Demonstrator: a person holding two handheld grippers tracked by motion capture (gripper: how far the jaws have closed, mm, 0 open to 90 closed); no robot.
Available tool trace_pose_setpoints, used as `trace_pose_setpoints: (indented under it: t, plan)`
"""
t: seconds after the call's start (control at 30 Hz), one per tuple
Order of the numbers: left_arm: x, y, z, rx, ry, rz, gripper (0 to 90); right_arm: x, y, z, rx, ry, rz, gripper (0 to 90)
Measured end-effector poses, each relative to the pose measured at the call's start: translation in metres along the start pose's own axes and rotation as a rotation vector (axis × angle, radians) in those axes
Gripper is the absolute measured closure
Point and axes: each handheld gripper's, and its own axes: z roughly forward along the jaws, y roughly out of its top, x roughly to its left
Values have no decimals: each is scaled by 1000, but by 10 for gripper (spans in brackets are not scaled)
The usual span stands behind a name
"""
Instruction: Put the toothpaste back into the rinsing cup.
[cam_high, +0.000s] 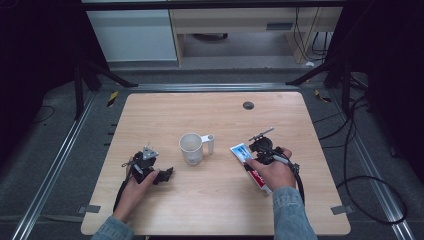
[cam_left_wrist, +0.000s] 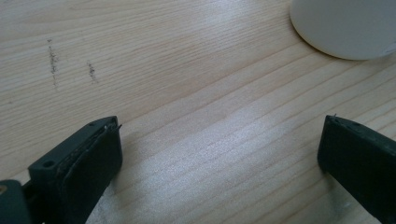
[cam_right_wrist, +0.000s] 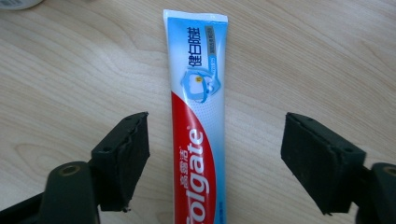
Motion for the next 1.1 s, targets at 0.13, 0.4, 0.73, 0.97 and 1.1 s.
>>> trace_pose_setpoints:
  t: [0.13,0.4,0.73,0.97,1.1]
  plan:
    - [0,-1,0,-3,-3,2,0,-2,4,11,9,-5,-2,275]
    - [0,0,0,-3,-2,0,0,2,15,23,16,15,-30,297]
    - [-1,0,0,-3,0,-1,0,6,23,31,51,39,-50,388]
    - [-2,0,0,-2,1,-3,0,3,27,35,88,46,-30,347]
    - [-2,0,0,-3,0,-4,0,4,30,38,94,52,-40,318]
